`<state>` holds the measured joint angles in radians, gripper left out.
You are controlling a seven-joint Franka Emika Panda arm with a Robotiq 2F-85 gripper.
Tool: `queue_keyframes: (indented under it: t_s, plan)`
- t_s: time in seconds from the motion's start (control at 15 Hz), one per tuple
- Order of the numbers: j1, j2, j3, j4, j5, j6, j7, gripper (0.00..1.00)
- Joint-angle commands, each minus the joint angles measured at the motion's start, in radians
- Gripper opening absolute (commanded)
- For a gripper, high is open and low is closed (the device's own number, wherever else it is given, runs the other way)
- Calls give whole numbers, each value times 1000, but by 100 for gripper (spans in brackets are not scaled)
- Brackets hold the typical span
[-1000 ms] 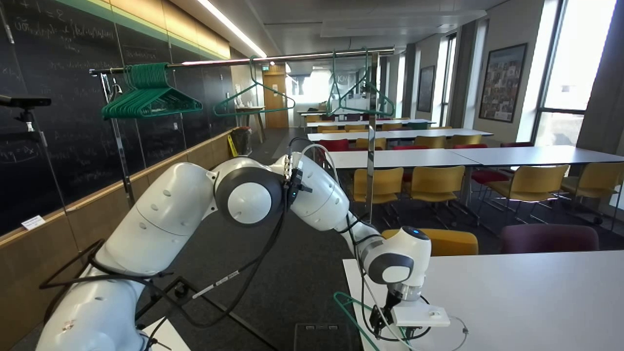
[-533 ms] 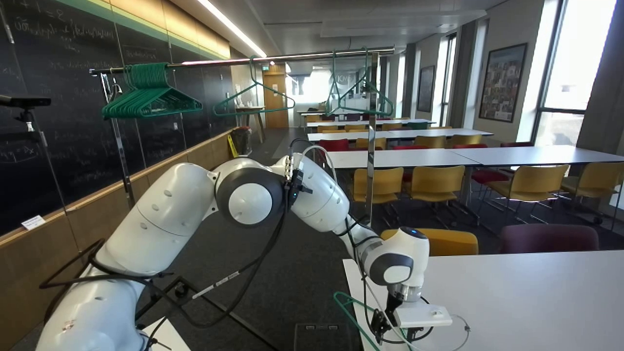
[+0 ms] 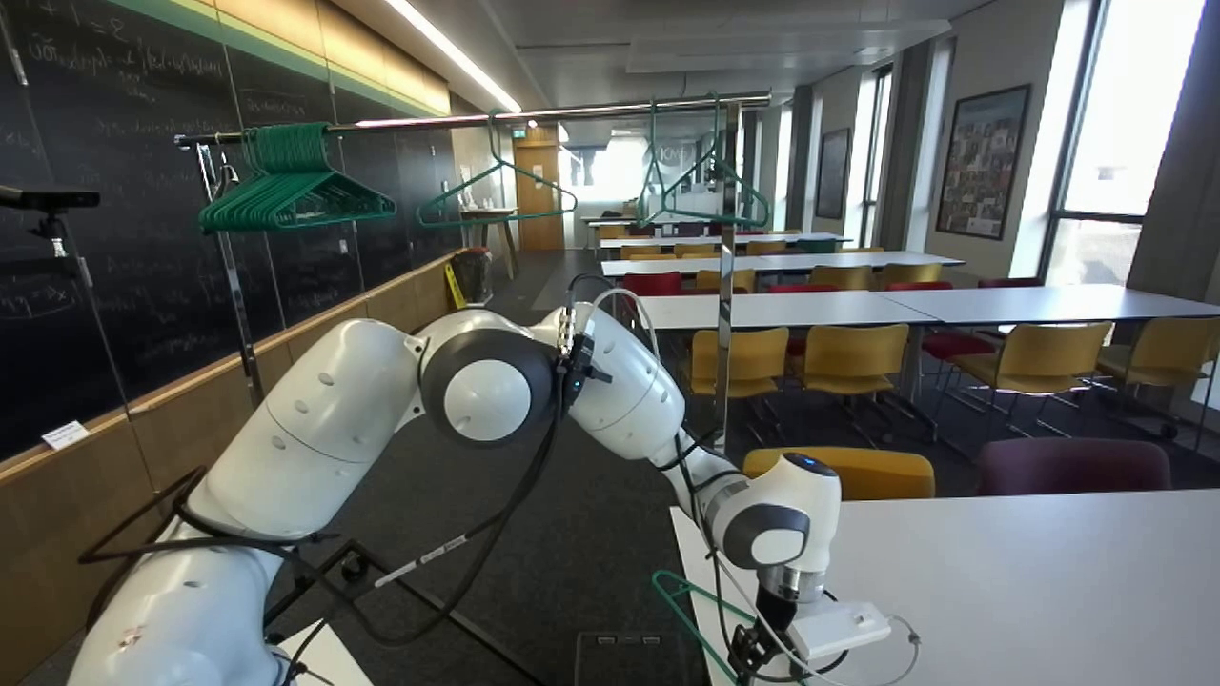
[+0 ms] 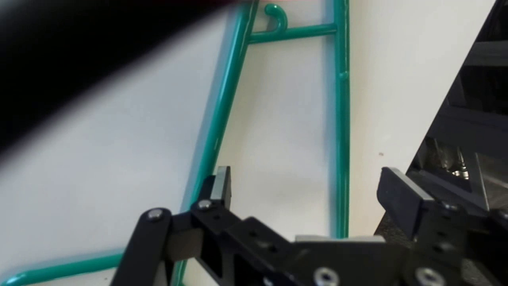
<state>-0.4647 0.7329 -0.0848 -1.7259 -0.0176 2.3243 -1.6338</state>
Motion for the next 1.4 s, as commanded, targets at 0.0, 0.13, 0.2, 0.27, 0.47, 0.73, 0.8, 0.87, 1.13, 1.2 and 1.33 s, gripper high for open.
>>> queue_keyframes:
  t_s: [0.0, 0.13, 0.2, 0.27, 0.47, 0.73, 0.8, 0.87, 1.13, 1.2, 1.33]
  plan:
    - [-2, 0, -2, -5, 4, -2, -18, 100]
    - [-3, 6, -1, -6, 5, -2, -21, 100]
    - [-3, 9, -1, -5, 5, -2, -21, 100]
    - [-2, 12, -1, -4, 4, -2, -21, 100]
    - [-1, 14, -1, -1, 4, -2, -21, 100]
    - [-24, -29, -7, -106, -11, 62, -71, 100]
    - [-29, -31, -11, -124, -11, 76, -80, 100]
    - [-36, -30, -17, -147, -10, 104, -86, 100]
    - [-82, -59, -43, -248, -9, 206, -127, 100]
    - [-91, -73, -48, -266, -6, 231, -132, 100]
    - [-108, -102, -51, -307, -5, 288, -144, 100]
